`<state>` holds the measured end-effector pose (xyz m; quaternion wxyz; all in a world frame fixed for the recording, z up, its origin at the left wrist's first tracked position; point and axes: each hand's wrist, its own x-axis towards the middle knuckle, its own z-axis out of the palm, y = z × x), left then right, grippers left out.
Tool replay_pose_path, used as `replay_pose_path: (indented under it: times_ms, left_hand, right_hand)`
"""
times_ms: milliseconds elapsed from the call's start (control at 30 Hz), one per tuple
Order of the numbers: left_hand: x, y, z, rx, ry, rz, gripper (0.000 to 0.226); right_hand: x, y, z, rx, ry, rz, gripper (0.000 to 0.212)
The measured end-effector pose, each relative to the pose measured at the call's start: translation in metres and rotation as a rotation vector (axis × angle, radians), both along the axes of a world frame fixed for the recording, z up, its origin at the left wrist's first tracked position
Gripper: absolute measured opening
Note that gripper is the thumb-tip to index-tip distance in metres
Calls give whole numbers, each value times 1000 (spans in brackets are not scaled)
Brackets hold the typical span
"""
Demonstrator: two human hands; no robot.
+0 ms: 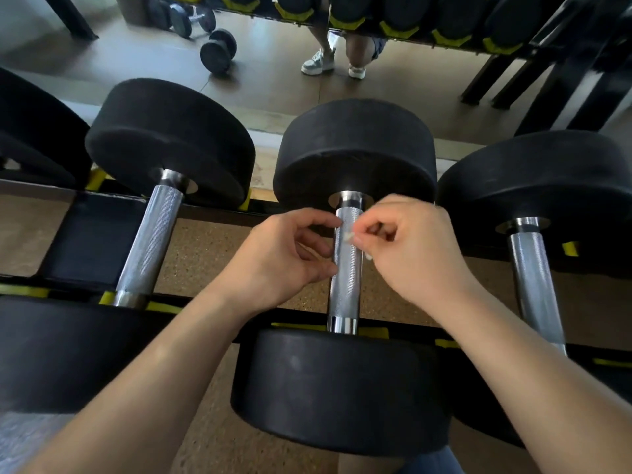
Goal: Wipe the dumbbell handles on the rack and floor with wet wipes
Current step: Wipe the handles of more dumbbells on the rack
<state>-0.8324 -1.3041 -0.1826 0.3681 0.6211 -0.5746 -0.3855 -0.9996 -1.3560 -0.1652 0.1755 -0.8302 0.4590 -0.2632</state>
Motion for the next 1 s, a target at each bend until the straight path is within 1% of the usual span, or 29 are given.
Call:
replay_pose_path:
  times_ms: [33,167,267,367,467,567,700,800,900,1000]
  left_hand:
    - [0,0,0,0,5,3,52]
    - [1,-1,-1,-11,1,-16,53]
    - [1,-3,0,-19,-1,-21,53]
    - [1,-4,-1,-29,-4,-28,53]
    - [1,-2,-2,-38,-2,-24,53]
    - [0,0,-4,-22,14,-20,54]
    - [1,3,-6,-21,11,-21,54]
    - [0,4,-7,-23,1,-12,54]
    - [0,4,-7,-33,-3,-15,53]
    - [1,4,-8,-33,4,-12,54]
  right_hand:
    - [2,-3,2,-11,8,15,3]
    - [-3,2,3,4,43,94,9]
    - [1,-2,8,42,103,117,3]
    - [2,-1,10,-3,186,160,8]
    - [5,-3,12,-37,218,184,8]
    - [10,-11,12,-116,204,145,11]
    - [7,-1,9,-69,190,165,13]
    - [9,-6,12,-84,186,138,14]
    - [3,9,6,-12,179,163,14]
    - [-7,22,3,105,90,167,17]
